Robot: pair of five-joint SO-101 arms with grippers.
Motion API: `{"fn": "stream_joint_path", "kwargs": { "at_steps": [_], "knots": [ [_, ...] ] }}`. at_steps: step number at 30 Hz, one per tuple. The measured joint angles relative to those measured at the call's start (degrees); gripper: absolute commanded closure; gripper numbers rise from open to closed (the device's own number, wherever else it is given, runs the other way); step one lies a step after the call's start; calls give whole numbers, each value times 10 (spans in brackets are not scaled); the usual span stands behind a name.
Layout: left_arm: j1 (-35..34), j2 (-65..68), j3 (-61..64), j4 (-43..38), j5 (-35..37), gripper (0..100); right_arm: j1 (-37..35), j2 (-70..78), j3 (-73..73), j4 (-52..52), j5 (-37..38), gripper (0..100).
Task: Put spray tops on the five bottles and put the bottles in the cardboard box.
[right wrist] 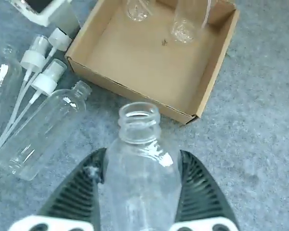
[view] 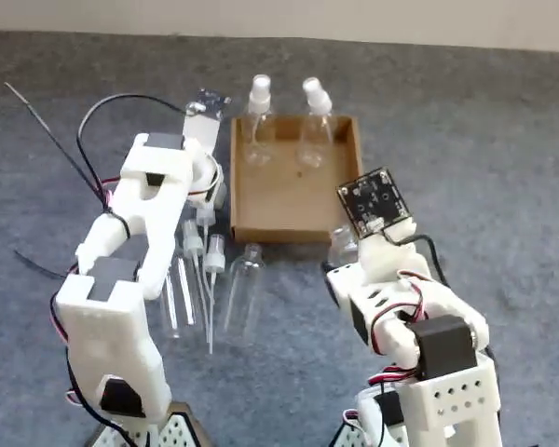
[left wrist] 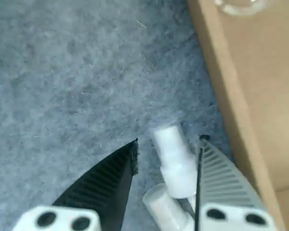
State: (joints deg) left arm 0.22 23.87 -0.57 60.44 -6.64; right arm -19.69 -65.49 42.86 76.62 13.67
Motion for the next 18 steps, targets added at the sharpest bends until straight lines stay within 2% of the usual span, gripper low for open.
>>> {"fn": "stream_joint_path", "kwargs": {
  "at_steps": [5, 11, 18],
  "knots": [
    [4, 27, 0, -10, 0, 831, 0, -4, 0, 0, 0, 995],
    [11, 55, -18, -12, 1, 943, 1, -4, 0, 0, 0, 995],
    [12, 61, -39, -12, 1, 948, 1, -4, 0, 0, 0, 995]
  ]
}}
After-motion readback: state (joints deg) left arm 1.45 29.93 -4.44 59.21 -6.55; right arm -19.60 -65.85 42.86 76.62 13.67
